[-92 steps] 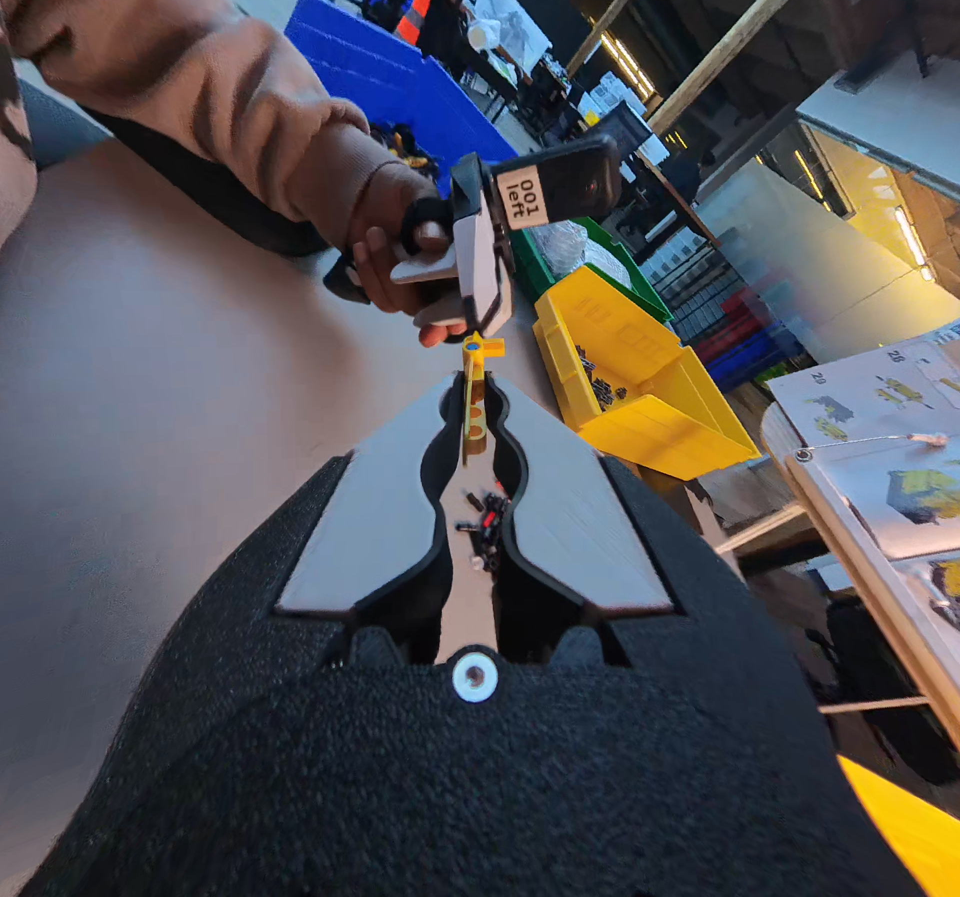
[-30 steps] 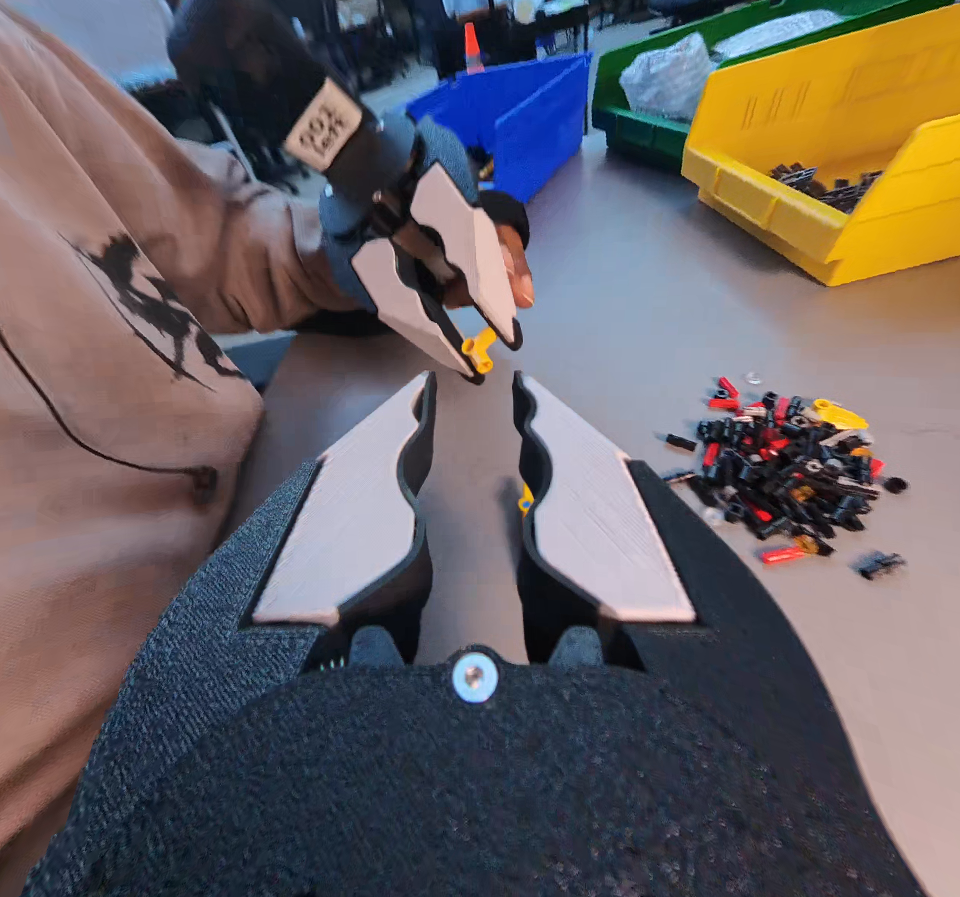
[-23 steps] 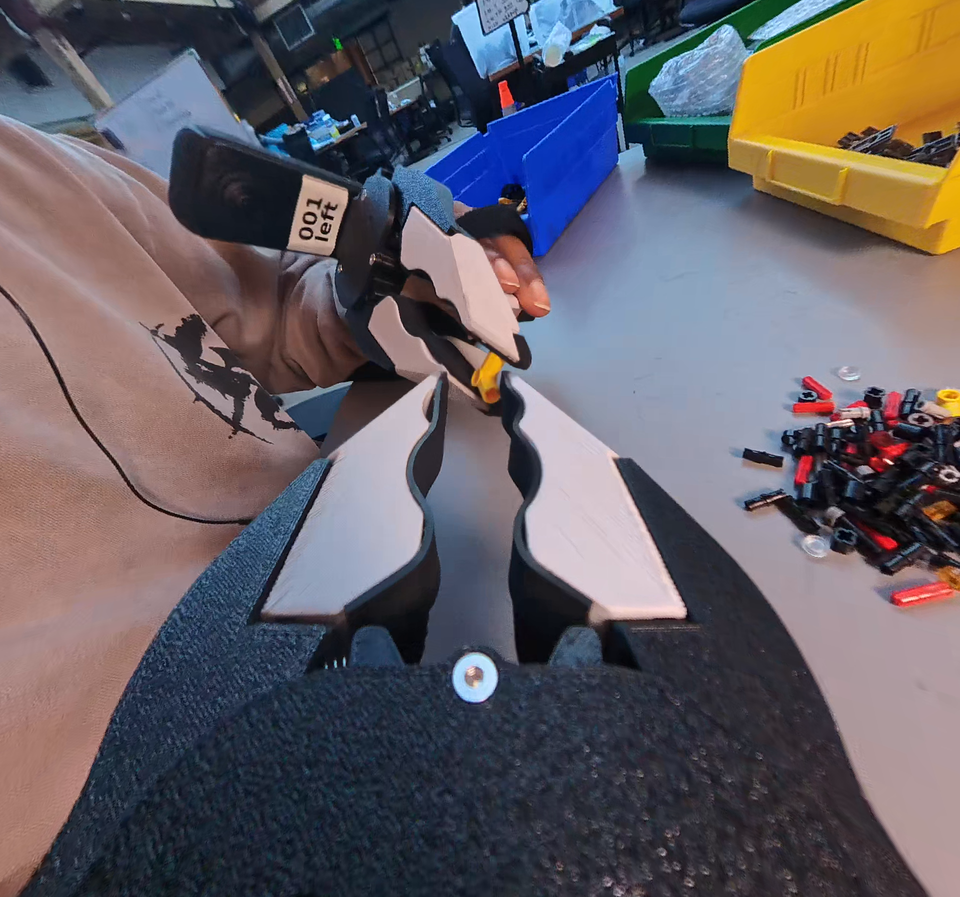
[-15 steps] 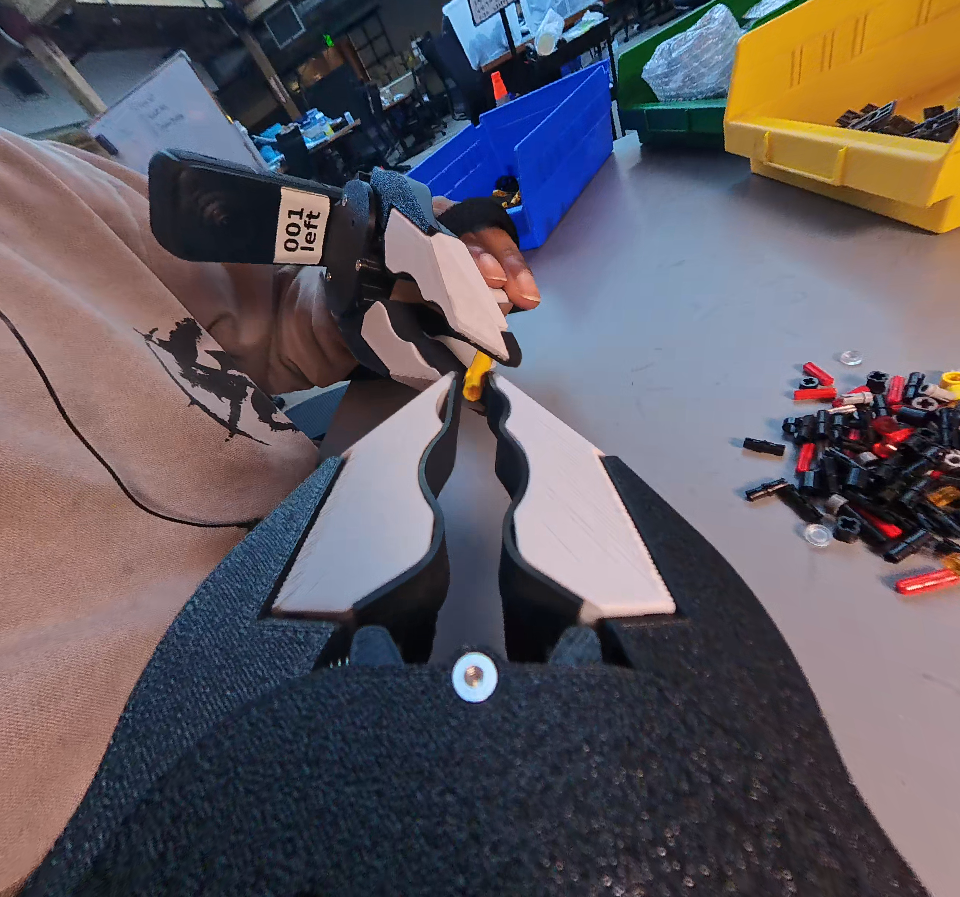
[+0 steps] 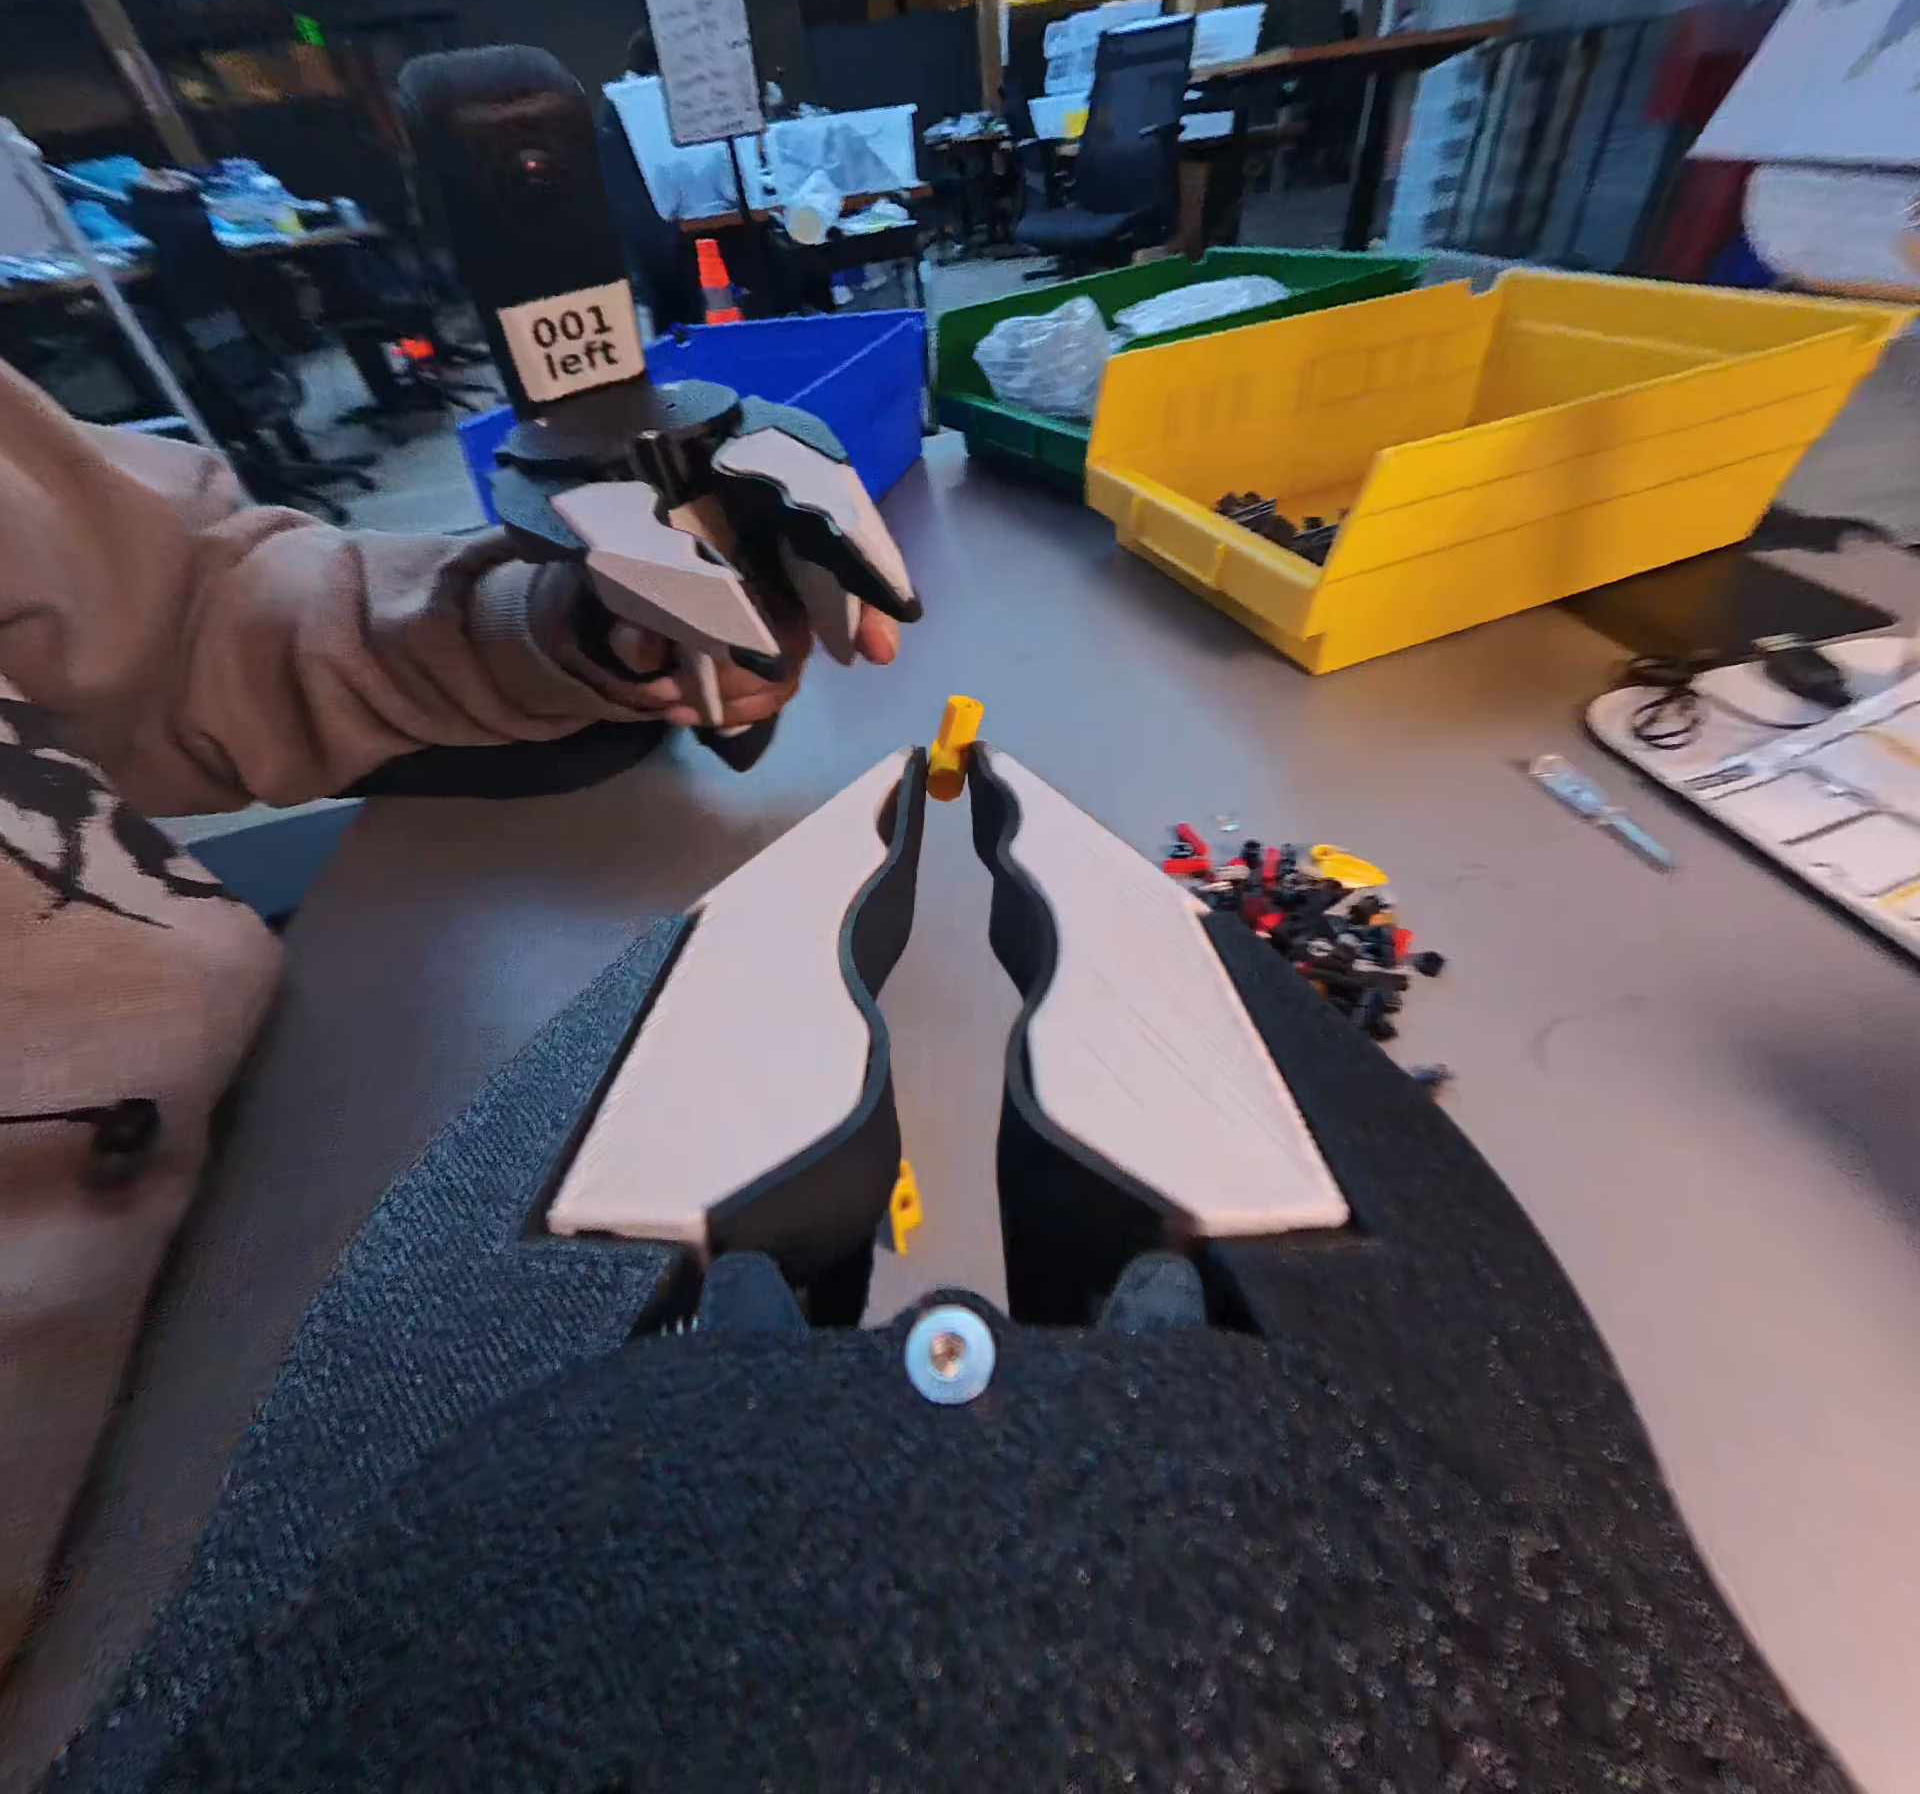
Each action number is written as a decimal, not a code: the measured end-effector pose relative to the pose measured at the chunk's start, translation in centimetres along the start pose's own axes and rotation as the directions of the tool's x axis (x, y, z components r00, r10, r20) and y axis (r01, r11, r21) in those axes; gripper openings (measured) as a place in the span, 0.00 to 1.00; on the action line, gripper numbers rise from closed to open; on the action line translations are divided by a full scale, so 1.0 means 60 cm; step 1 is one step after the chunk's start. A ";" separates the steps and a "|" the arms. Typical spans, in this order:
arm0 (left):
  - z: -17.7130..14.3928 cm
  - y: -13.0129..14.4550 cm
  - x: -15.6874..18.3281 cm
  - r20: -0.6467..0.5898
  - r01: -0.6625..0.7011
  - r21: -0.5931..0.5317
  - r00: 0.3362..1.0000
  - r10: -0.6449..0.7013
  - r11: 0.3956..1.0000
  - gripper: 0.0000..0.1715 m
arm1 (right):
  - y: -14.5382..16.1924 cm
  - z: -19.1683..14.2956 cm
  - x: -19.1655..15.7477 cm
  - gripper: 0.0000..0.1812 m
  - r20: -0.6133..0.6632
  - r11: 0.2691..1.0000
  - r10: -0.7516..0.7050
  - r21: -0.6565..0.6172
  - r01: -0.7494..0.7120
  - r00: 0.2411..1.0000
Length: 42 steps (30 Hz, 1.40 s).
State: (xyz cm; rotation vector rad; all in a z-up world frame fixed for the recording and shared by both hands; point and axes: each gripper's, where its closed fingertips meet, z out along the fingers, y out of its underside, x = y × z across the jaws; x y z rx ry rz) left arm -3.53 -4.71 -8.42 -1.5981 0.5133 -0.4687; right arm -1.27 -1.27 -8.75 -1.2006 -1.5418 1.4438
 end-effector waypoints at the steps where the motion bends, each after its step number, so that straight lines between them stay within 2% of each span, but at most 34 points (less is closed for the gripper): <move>1: -0.002 0.001 -0.009 0.010 0.043 0.003 0.999 -0.043 0.999 0.16 | -0.006 -0.010 0.017 0.04 -0.059 0.999 -0.043 0.005 0.044 0.997; 3: -0.003 0.006 -0.023 0.035 0.099 -0.004 0.994 -0.099 0.995 0.16 | -0.016 -0.036 0.070 0.04 -0.226 0.991 -0.134 -0.022 0.133 0.965; 5: -0.001 0.015 -0.033 0.056 0.134 -0.020 0.990 -0.132 0.991 0.16 | -0.024 -0.073 0.147 0.04 -0.413 0.969 -0.246 -0.123 0.214 0.877; 7: 0.003 0.023 -0.034 0.052 0.158 -0.031 0.986 -0.157 0.987 0.16 | -0.034 -0.118 0.239 0.04 -0.577 0.953 -0.298 -0.224 0.204 0.760; 8: 0.007 0.028 -0.034 0.049 0.172 -0.039 0.984 -0.170 0.984 0.16 | -0.030 -0.135 0.280 0.04 -0.620 0.953 -0.286 -0.265 0.149 0.731; 11: 0.015 0.041 -0.026 0.027 0.194 -0.074 0.981 -0.192 0.978 0.17 | -0.006 -0.167 0.380 0.04 -0.703 0.936 -0.254 -0.352 -0.015 0.664; 14: 0.016 0.053 -0.022 0.033 0.158 -0.119 0.987 -0.155 0.980 0.17 | 0.030 -0.184 0.451 0.04 -0.760 0.898 -0.258 -0.416 -0.141 0.597; 16: 0.017 0.063 -0.018 0.021 0.137 -0.159 0.991 -0.135 0.978 0.17 | 0.049 -0.197 0.483 0.04 -0.790 0.875 -0.266 -0.438 -0.205 0.552; 19: 0.020 0.074 -0.007 -0.008 0.116 -0.201 0.993 -0.120 0.973 0.17 | 0.051 -0.204 0.497 0.10 -0.822 0.890 -0.219 -0.389 -0.239 0.526; 22: 0.023 0.082 0.009 -0.054 0.097 -0.239 0.992 -0.113 0.966 0.18 | 0.014 -0.209 0.480 0.11 -0.832 0.931 -0.203 -0.327 -0.160 0.516; 24: 0.025 0.088 0.021 -0.084 0.084 -0.267 0.990 -0.110 0.960 0.18 | -0.031 -0.201 0.445 0.11 -0.812 0.967 -0.183 -0.252 -0.050 0.555; 26: 0.026 0.097 0.031 -0.108 0.070 -0.300 0.988 -0.107 0.951 0.18 | -0.070 -0.186 0.391 0.11 -0.754 0.982 -0.172 -0.181 0.051 0.634; 28: 0.027 0.109 0.037 -0.118 0.052 -0.345 0.988 -0.099 0.937 0.19 | -0.084 -0.169 0.332 0.11 -0.665 0.984 -0.174 -0.152 0.097 0.726; 31: 0.027 0.133 0.045 -0.131 0.015 -0.425 0.988 -0.077 0.905 0.20 | -0.044 -0.134 0.231 0.11 -0.437 0.974 -0.167 -0.213 0.079 0.884; 34: 0.029 0.157 0.053 -0.143 -0.016 -0.495 0.988 -0.063 0.869 0.21 | 0.020 -0.106 0.136 0.11 -0.209 0.947 -0.180 -0.301 0.112 0.961; 38: 0.035 0.185 0.057 -0.147 -0.065 -0.574 0.989 -0.025 0.816 0.22 | 0.091 -0.061 0.016 0.11 0.088 0.902 -0.196 -0.375 0.215 0.977; 40: 0.039 0.196 0.056 -0.145 -0.108 -0.603 0.989 0.025 0.791 0.20 | 0.131 -0.045 -0.020 0.11 0.201 0.840 -0.219 -0.460 0.289 0.955; 42: 0.046 0.198 0.054 -0.145 -0.156 -0.605 0.986 0.085 0.781 0.17 | 0.160 -0.031 -0.039 0.11 0.260 0.794 -0.233 -0.506 0.338 0.937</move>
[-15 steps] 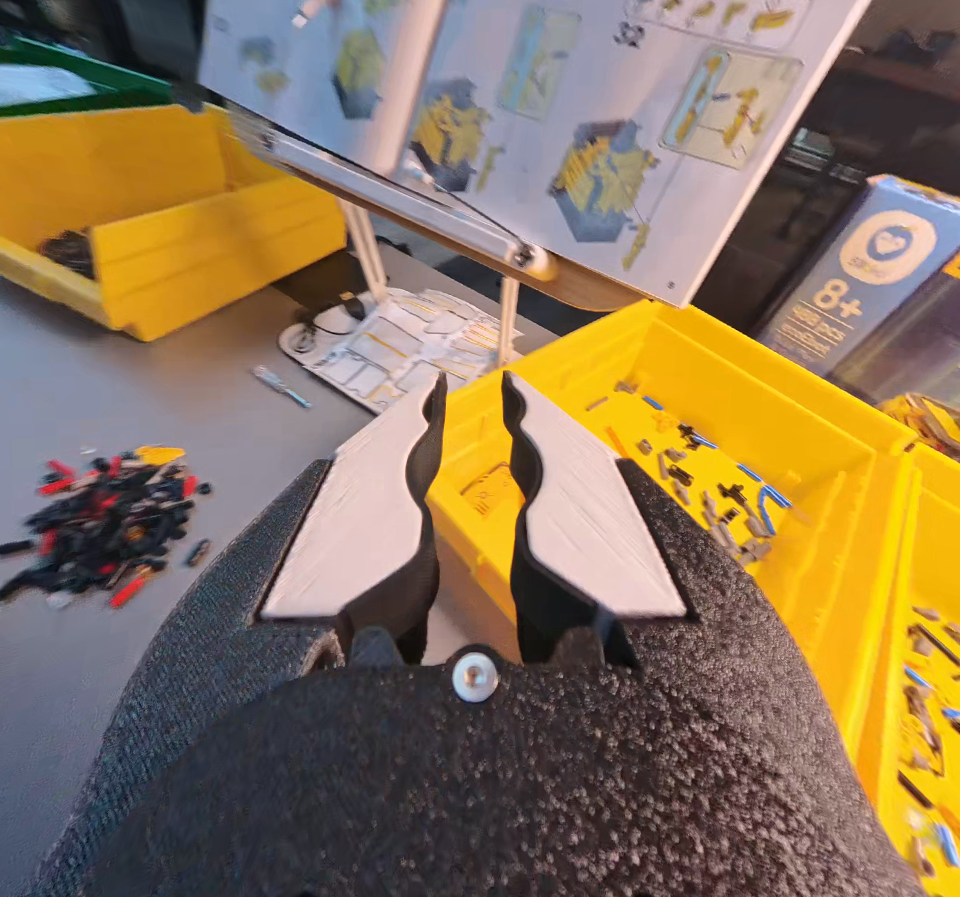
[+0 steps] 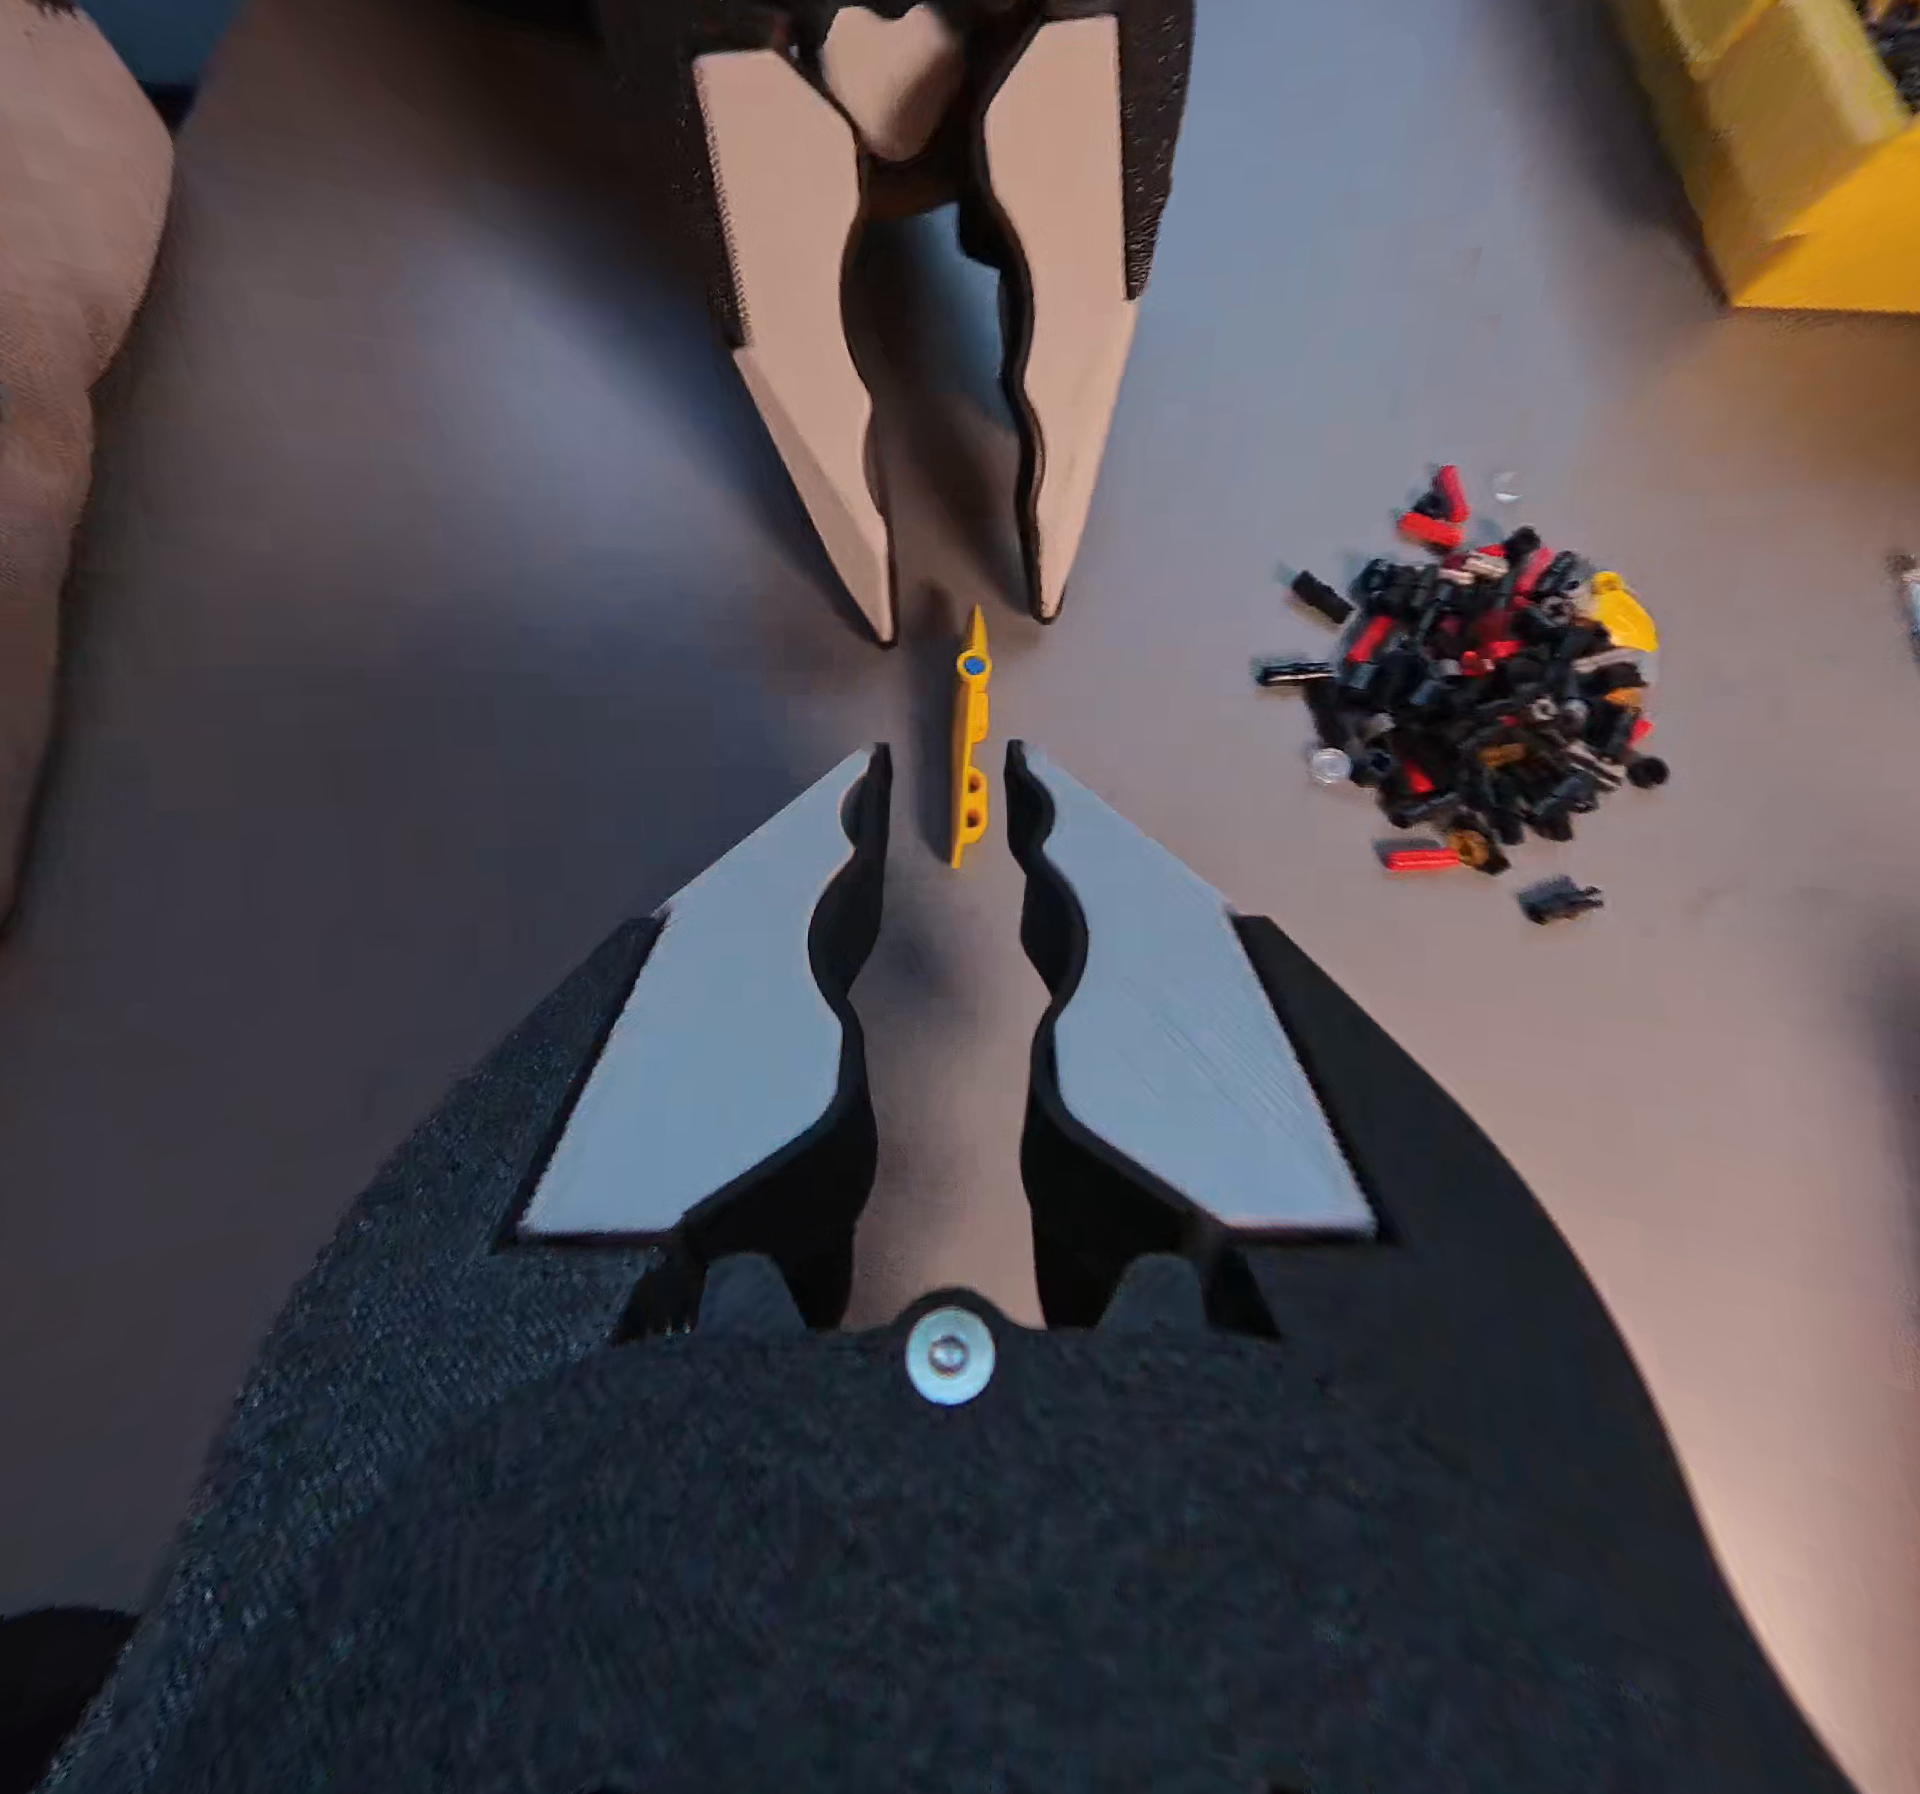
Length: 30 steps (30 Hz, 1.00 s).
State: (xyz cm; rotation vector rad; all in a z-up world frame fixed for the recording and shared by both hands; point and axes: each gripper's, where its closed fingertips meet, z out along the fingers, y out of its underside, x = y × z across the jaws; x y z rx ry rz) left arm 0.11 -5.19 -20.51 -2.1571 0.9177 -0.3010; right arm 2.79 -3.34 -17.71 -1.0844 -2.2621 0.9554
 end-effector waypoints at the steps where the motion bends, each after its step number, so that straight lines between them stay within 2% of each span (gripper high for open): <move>1: 0.003 -0.004 0.000 0.013 -0.017 0.003 1.000 0.017 1.000 0.14 | 0.002 0.013 -0.006 0.12 0.009 1.000 -0.008 -0.019 0.008 1.000; 5: 0.008 -0.011 0.000 0.046 -0.082 0.005 0.996 0.081 0.997 0.04 | 0.013 0.047 -0.006 0.11 -0.016 0.997 -0.024 -0.071 0.023 1.000; 14: -0.020 -0.043 0.021 -0.035 -0.062 0.153 0.997 0.068 0.986 0.03 | -0.016 0.044 -0.015 0.03 0.002 0.999 -0.019 0.032 0.019 1.000; 17: -0.048 -0.070 0.019 -0.081 0.014 0.291 0.997 0.009 0.957 0.03 | -0.043 0.028 -0.012 0.03 0.007 0.990 0.014 0.142 -0.014 1.000; 19: -0.084 -0.106 0.012 -0.141 0.114 0.446 0.988 -0.056 0.888 0.03 | -0.080 0.004 -0.004 0.04 0.016 0.951 0.067 0.300 -0.069 0.998; 21: -0.116 -0.132 0.005 -0.175 0.169 0.553 0.981 -0.085 0.816 0.03 | -0.115 -0.024 0.003 0.04 0.048 0.886 0.124 0.444 -0.132 0.991; 24: -0.130 -0.144 0.012 -0.195 0.169 0.594 0.979 -0.063 0.786 0.04 | -0.147 -0.050 0.007 0.04 0.093 0.807 0.165 0.560 -0.188 0.982; 30: -0.143 -0.154 0.010 -0.224 0.220 0.632 0.970 -0.097 0.743 0.05 | -0.159 -0.056 0.004 0.03 0.140 0.768 0.185 0.598 -0.231 0.973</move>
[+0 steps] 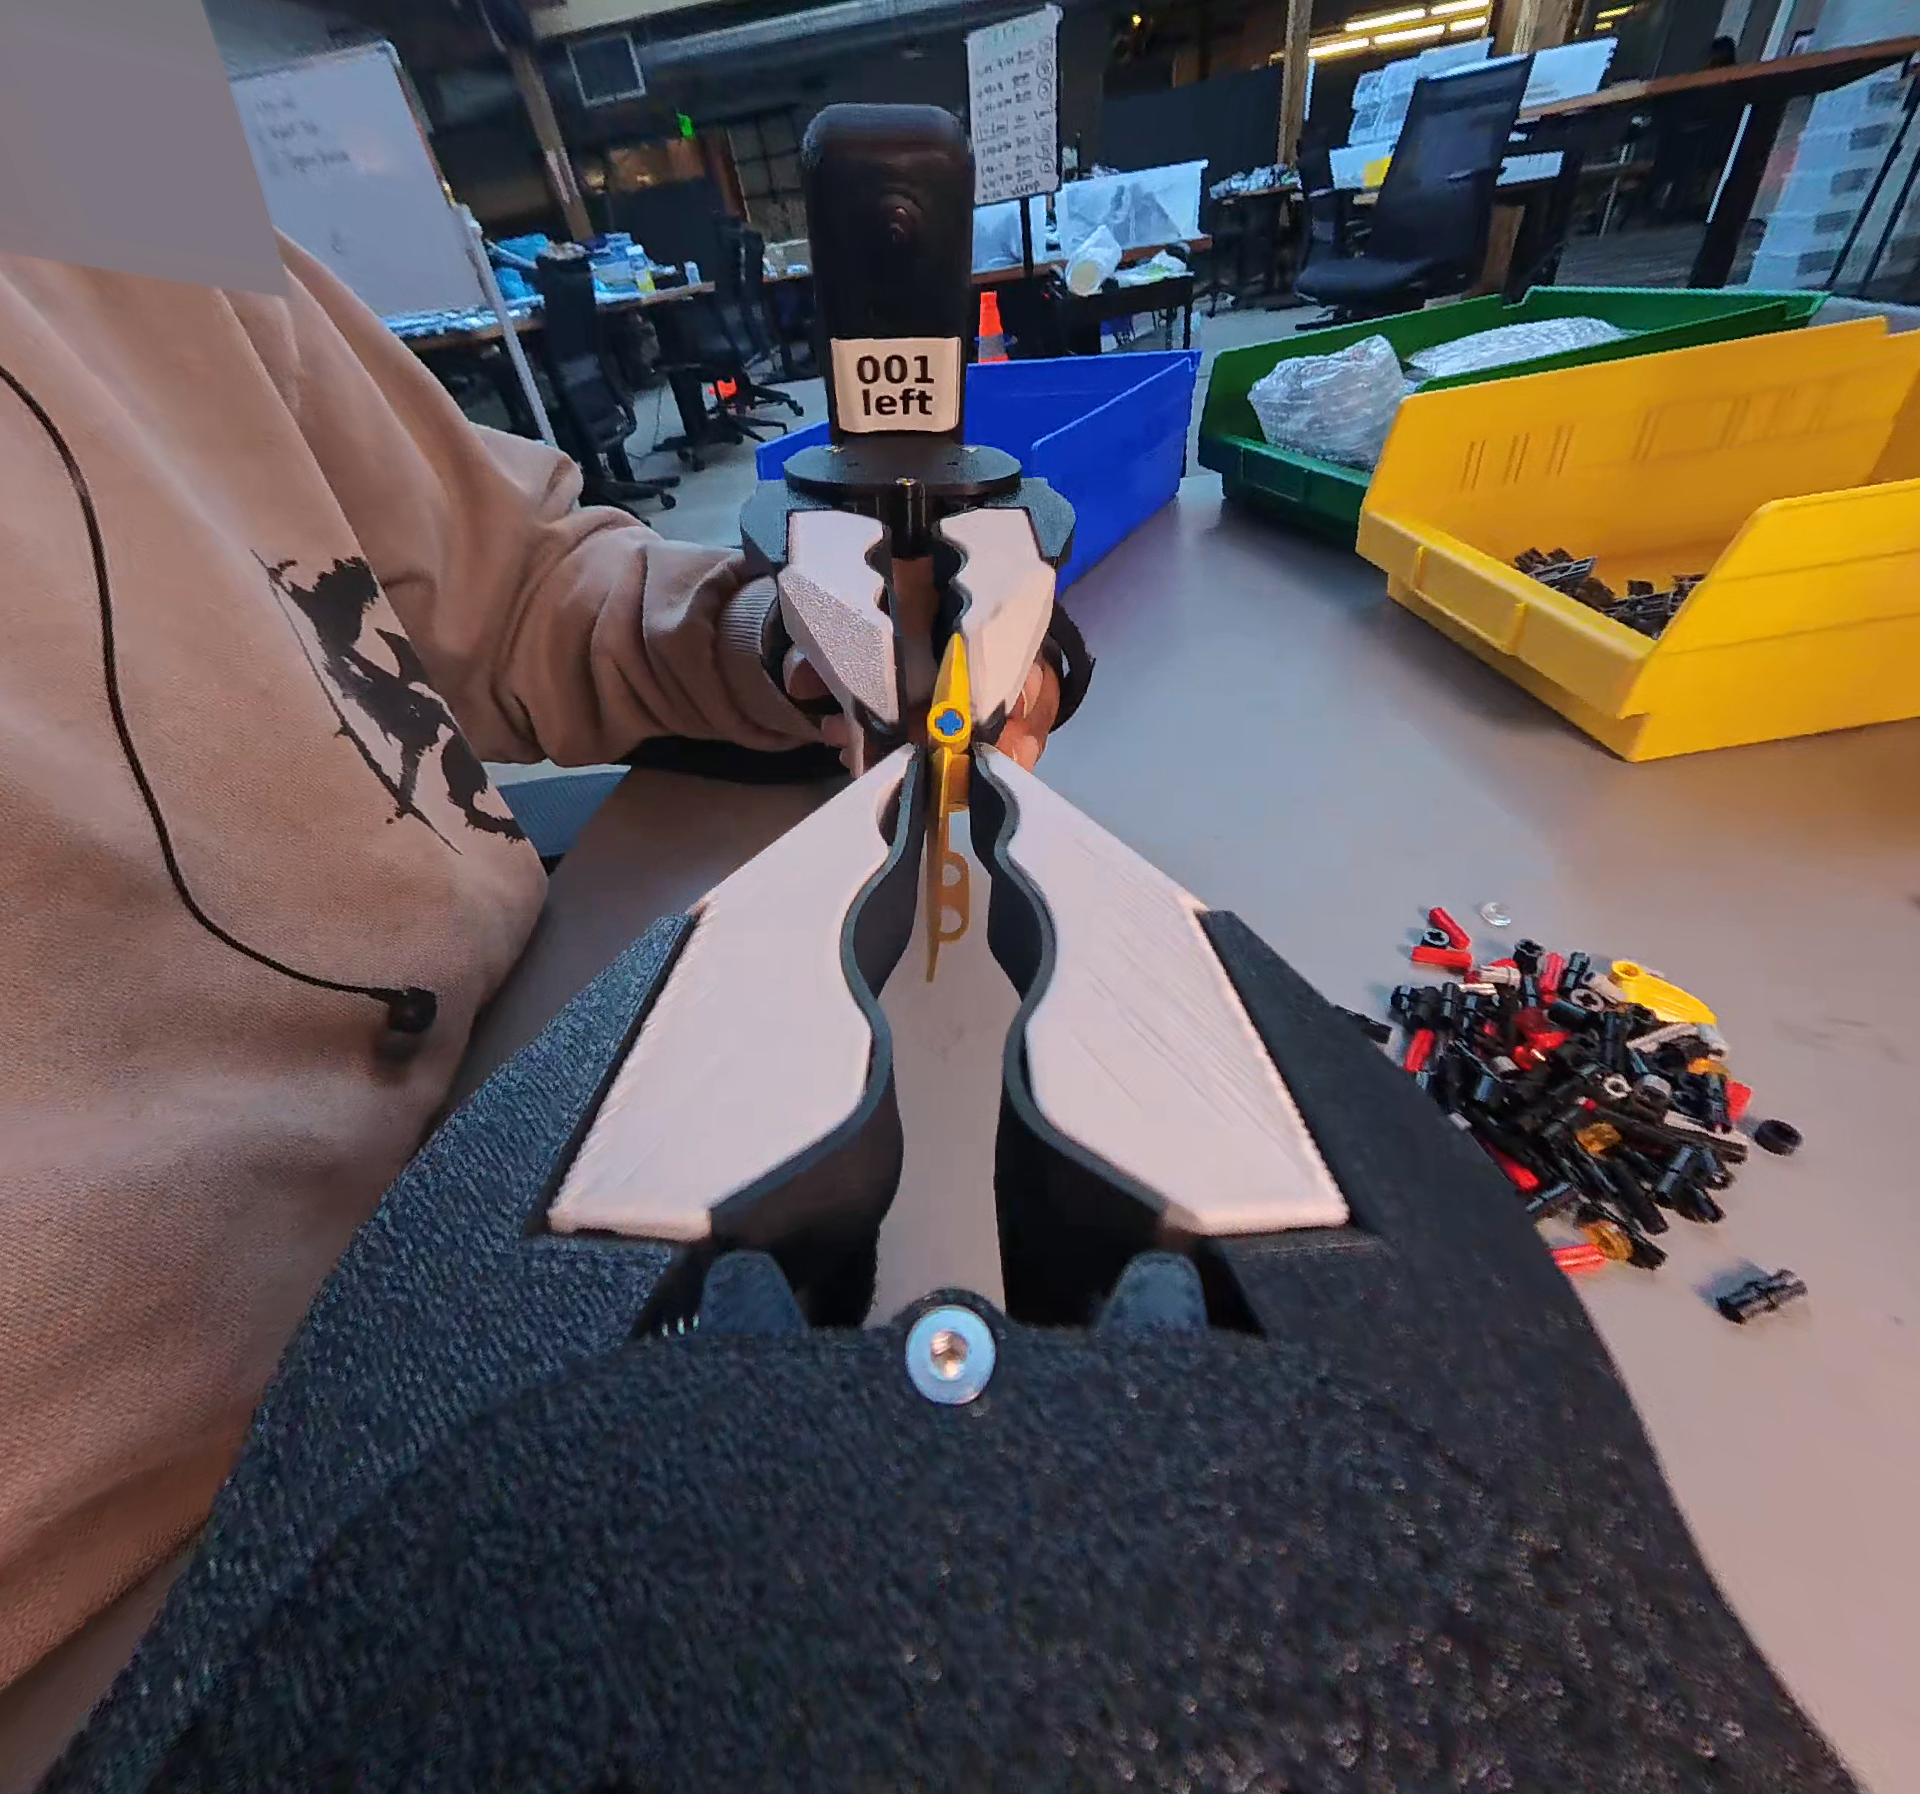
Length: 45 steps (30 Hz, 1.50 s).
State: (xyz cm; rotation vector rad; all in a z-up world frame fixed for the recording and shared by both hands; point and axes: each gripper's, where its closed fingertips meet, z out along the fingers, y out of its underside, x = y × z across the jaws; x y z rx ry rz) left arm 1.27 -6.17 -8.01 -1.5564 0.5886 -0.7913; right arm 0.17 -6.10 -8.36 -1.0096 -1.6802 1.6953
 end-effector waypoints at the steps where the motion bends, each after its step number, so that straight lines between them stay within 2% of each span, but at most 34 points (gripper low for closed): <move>1: -0.001 -0.002 -0.002 0.000 0.012 0.009 1.000 -0.012 1.000 0.05 | 0.002 0.001 -0.001 0.04 0.003 1.000 0.000 -0.005 0.000 1.000; 7: -0.001 0.002 0.005 -0.025 0.008 -0.007 1.000 -0.009 1.000 0.02 | 0.014 0.011 -0.008 0.03 0.022 1.000 -0.002 -0.030 0.002 1.000; 11: -0.003 -0.004 0.007 -0.035 0.015 0.010 0.999 -0.015 1.000 0.03 | 0.006 0.010 -0.010 0.04 0.028 1.000 0.007 0.001 -0.007 1.000; 14: -0.004 0.002 0.006 -0.035 0.000 -0.032 0.999 -0.001 0.999 0.02 | 0.012 0.012 -0.009 0.03 0.024 1.000 0.007 -0.020 -0.006 1.000; 18: -0.010 0.013 -0.002 -0.017 -0.008 -0.088 1.000 0.007 0.996 0.02 | 0.010 0.004 -0.004 0.10 0.016 0.999 0.002 -0.037 -0.002 1.000; 22: -0.011 0.027 -0.005 -0.014 -0.009 -0.139 1.000 0.007 0.990 0.02 | 0.017 0.001 -0.002 0.09 -0.001 0.997 -0.032 -0.071 0.032 0.999; 25: -0.007 0.032 0.000 -0.028 -0.010 -0.152 1.000 0.006 0.988 0.02 | 0.029 0.008 -0.004 0.04 -0.007 0.992 -0.061 -0.110 0.059 0.998; 30: -0.008 0.013 0.005 -0.041 0.010 -0.069 0.999 -0.013 0.998 0.02 | 0.010 0.005 -0.007 0.04 0.014 0.999 -0.025 -0.034 0.025 1.000; 32: -0.010 0.005 0.005 -0.046 0.030 -0.036 0.998 -0.032 0.999 0.07 | -0.002 0.002 -0.009 0.04 0.029 1.000 0.002 0.018 -0.003 1.000; 35: -0.010 -0.011 0.015 -0.084 0.063 0.012 0.995 -0.062 0.998 0.05 | -0.021 0.000 -0.015 0.04 0.062 0.995 0.040 0.091 -0.046 0.997; 45: -0.013 -0.022 0.013 -0.072 0.083 0.045 0.994 -0.080 0.996 0.05 | -0.034 0.007 -0.018 0.04 0.090 0.979 0.099 0.169 -0.113 0.991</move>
